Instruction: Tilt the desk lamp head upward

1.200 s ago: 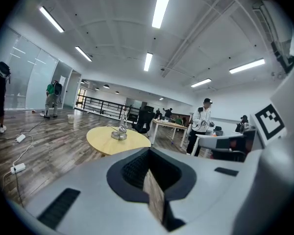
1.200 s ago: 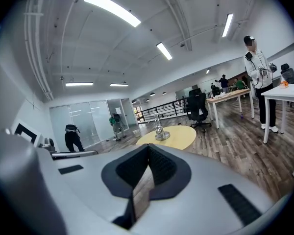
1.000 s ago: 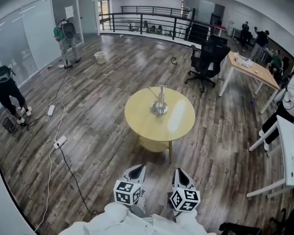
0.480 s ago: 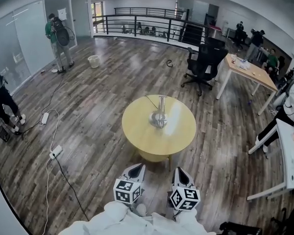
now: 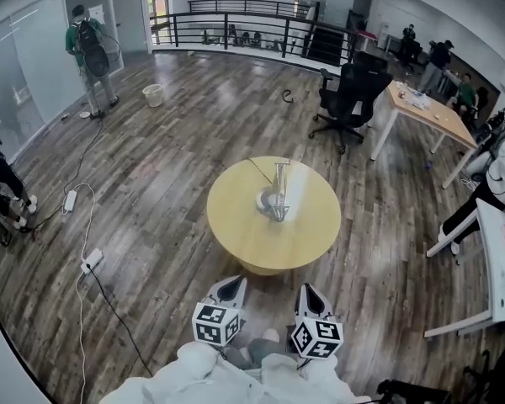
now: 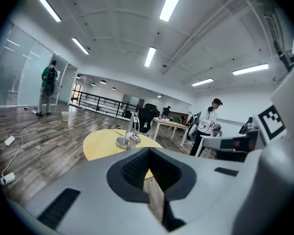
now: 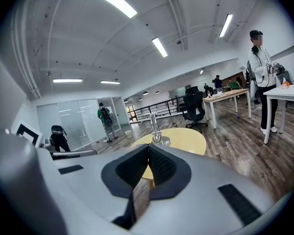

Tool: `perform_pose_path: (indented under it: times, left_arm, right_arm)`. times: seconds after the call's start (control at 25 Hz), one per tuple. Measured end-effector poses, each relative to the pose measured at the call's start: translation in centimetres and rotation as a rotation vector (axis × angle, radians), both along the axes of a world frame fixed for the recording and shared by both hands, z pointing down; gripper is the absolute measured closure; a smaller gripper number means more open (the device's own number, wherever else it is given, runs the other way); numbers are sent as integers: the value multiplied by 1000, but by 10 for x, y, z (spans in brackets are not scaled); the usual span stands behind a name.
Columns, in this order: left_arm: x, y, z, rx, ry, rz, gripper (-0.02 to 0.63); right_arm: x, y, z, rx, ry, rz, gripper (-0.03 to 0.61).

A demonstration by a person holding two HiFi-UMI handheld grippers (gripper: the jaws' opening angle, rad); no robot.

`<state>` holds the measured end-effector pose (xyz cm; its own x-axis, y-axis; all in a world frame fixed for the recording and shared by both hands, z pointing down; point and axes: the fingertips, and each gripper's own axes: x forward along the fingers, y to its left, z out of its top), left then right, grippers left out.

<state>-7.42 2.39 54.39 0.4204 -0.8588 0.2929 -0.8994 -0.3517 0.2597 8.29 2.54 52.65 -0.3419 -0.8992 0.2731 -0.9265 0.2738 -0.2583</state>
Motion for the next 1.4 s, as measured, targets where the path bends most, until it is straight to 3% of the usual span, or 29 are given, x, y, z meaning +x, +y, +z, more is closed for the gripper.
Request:
perform_pose_path:
  times: [0.56,1.4]
  left_arm:
    - [-15,-79,13,-23,-35,9,615]
    - [-12,-300,20,-27,-77,-1,615]
  right_arm:
    - [-19,-93,12,-7,6,-16,566]
    - [-11,-298,27,-34,5,-44,566]
